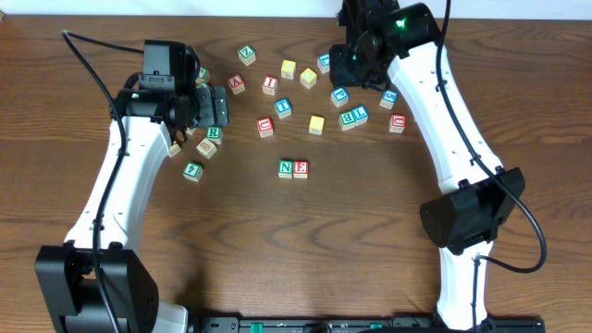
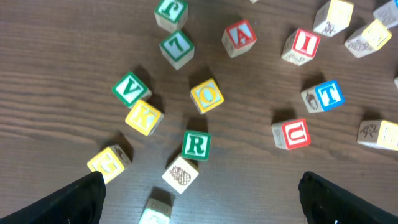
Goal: Spell out NEURIPS
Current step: 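Raise the right gripper and move it up toward the upper-right blocks, then position the right gripper over the red U block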
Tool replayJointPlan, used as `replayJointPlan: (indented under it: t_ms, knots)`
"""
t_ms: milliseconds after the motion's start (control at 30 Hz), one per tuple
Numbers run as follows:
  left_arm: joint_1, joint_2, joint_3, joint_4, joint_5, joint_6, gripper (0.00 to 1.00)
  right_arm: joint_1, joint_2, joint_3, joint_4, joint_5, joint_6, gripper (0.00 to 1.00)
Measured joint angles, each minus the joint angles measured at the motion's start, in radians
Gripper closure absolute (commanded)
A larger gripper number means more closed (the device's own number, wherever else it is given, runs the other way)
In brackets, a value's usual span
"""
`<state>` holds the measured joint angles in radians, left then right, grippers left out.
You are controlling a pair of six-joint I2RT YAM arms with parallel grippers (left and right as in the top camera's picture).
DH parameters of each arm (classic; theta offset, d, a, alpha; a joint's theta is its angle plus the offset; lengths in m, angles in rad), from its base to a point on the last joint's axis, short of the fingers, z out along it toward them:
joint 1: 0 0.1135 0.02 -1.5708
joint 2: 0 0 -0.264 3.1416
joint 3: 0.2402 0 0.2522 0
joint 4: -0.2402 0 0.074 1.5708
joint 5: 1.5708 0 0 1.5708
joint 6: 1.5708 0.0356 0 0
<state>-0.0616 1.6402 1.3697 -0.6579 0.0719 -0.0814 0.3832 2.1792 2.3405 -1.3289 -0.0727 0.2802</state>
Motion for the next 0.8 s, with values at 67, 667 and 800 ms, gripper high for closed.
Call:
replayJointPlan:
  t_ms: [67, 667, 800]
  knots:
    - [0.0, 0.0, 0.0, 0.0, 0.0, 0.0, 0.02, -0.005, 0.0, 0.0, -0.014, 0.002, 0.001, 0.52]
    - [-0.03, 0.044, 0.0, 0.089, 0.146, 0.294, 0.09, -0.014, 0.0, 0.0, -0.044, 0.002, 0.009, 0.47]
    - [-0.057, 0.08, 0.0, 0.091, 0.16, 0.323, 0.09, -0.04, 0.0, 0.0, -0.093, 0.002, 0.031, 0.48]
